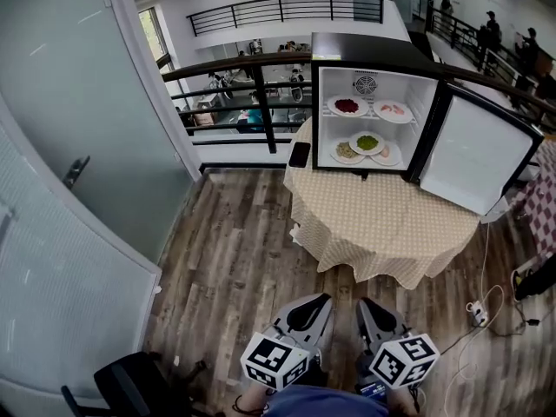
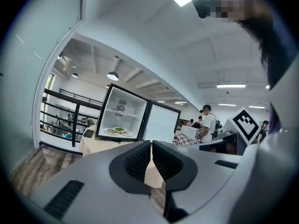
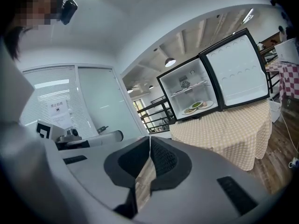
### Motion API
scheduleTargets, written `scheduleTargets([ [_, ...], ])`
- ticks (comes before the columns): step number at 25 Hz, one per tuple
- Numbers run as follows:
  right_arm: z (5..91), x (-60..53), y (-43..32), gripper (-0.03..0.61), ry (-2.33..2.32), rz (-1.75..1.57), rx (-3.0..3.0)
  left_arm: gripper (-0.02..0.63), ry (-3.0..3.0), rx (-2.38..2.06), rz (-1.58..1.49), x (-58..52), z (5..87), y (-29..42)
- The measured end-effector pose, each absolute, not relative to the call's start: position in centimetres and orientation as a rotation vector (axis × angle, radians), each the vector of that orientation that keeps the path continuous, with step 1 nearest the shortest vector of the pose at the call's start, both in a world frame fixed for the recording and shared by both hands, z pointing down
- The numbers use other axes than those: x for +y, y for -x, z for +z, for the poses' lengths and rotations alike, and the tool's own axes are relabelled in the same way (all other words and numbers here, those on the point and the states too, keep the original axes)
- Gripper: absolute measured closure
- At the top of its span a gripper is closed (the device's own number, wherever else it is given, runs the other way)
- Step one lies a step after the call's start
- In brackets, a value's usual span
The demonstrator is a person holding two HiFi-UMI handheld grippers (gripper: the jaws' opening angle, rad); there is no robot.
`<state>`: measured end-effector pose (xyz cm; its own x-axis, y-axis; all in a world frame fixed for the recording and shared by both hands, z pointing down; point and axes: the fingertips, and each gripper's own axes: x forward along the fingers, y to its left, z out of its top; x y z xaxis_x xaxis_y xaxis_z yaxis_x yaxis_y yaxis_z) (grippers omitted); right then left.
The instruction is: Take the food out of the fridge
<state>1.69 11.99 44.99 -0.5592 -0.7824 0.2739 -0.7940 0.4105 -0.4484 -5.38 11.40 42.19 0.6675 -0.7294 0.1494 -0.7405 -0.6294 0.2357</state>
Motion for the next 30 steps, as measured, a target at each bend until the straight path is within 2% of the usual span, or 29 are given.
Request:
scheduleTargets([
  [6, 45.5, 9.8, -1.3, 0.558, -1.521, 0.840, -2.551, 0.594, -2.575, -1.141, 0.016, 7.5, 42.7, 6.8],
  [15, 46.8, 5.8, -3.9, 0.558, -1.624, 0.877, -2.473, 0.594, -2.577, -1.066, 0.054, 3.3, 44.0, 5.1],
  [30, 46.3, -13.4, -6.6, 0.558, -1.526, 0.891, -2.515, 0.594, -2.561, -1.153, 0.062, -13.4, 43.7, 2.1],
])
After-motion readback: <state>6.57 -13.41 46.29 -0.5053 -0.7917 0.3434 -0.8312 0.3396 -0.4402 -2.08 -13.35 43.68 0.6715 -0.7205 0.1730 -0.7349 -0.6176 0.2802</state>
